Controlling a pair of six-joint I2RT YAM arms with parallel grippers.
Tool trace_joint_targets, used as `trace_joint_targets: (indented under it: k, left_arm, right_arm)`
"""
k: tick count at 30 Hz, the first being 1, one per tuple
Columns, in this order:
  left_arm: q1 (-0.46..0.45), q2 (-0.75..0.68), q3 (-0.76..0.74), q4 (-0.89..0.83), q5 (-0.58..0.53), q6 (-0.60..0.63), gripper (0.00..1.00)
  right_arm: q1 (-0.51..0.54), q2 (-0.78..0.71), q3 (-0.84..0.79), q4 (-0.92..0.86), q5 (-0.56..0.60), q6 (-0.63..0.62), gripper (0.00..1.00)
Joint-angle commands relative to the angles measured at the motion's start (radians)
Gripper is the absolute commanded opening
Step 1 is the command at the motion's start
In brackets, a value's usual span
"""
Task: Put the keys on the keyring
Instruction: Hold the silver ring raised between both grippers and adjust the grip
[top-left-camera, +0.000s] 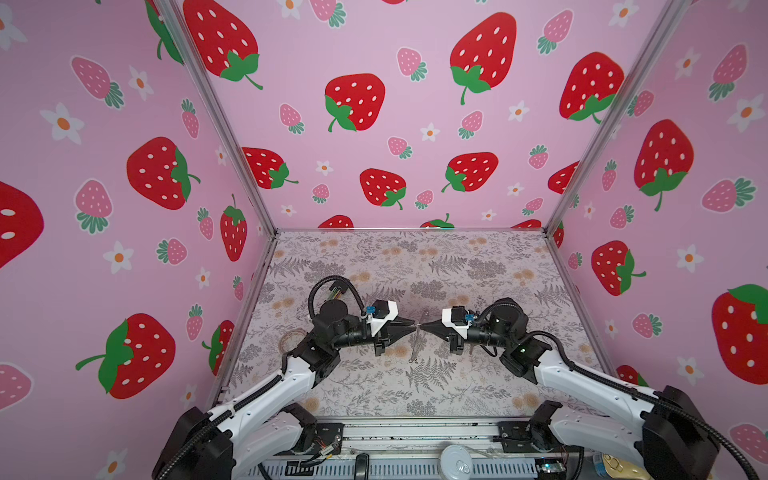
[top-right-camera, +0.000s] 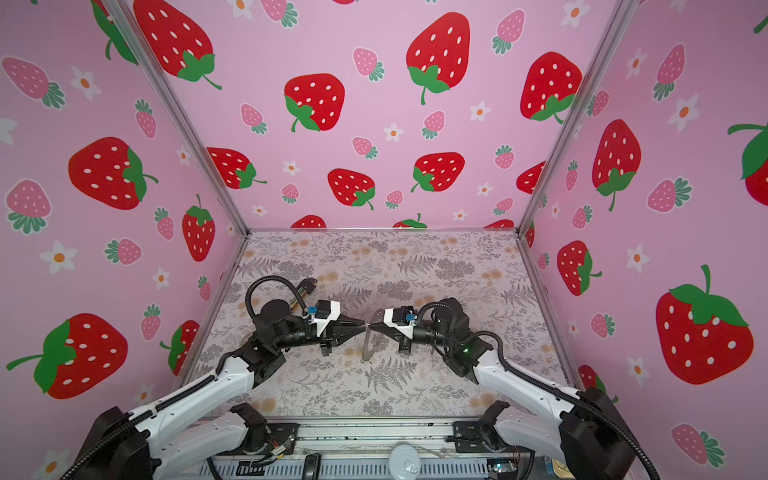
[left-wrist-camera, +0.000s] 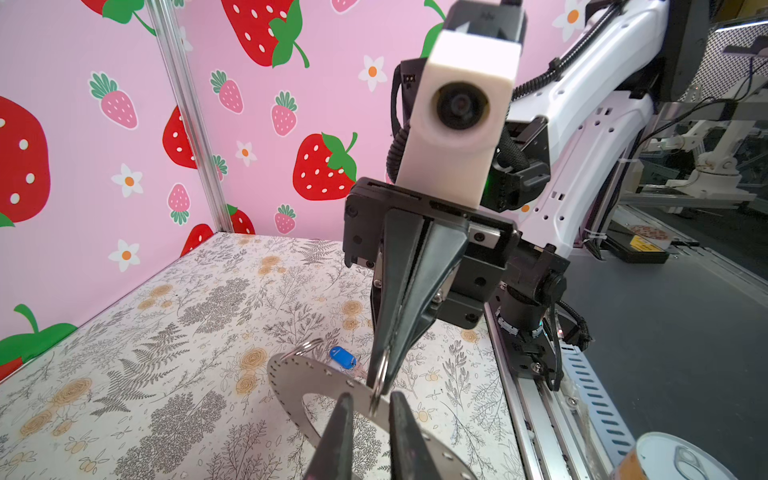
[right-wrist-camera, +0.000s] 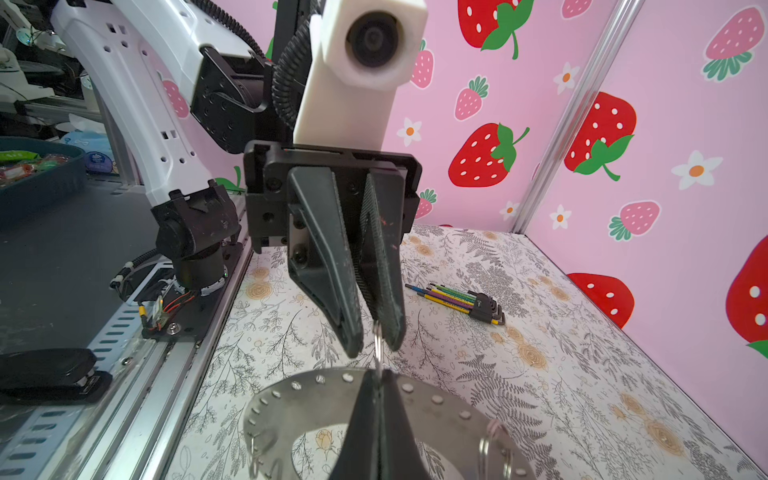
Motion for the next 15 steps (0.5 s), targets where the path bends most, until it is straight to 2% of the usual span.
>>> trace_joint_targets:
  k: [1, 4, 7, 12, 15]
  left_arm:
    - [-0.005, 0.004, 0.028, 0.034, 0.023, -0.003, 0.17]
    - [-0.006, 0.007, 0.028, 0.029, 0.025, 0.002, 0.11]
    - [-0.008, 0.007, 0.031, 0.018, 0.028, 0.01, 0.0]
    - [-0.018, 0.009, 0.055, -0.044, 0.032, 0.047, 0.0]
    - [-0.02, -0.005, 0.086, -0.141, 0.011, 0.099, 0.0]
  right_arm:
    - [0.008, 0.006, 0.025, 0.01, -0.03, -0.001, 0.0]
    - [0.009, 0.009, 0.028, 0.01, -0.032, -0.002, 0.0]
    - [0.01, 0.014, 0.032, 0.009, -0.035, -0.004, 0.0]
    - [0.01, 0.019, 0.034, 0.006, -0.026, -0.002, 0.0]
    - [0.012, -0.008, 0.048, -0.08, 0.063, -0.055, 0.15]
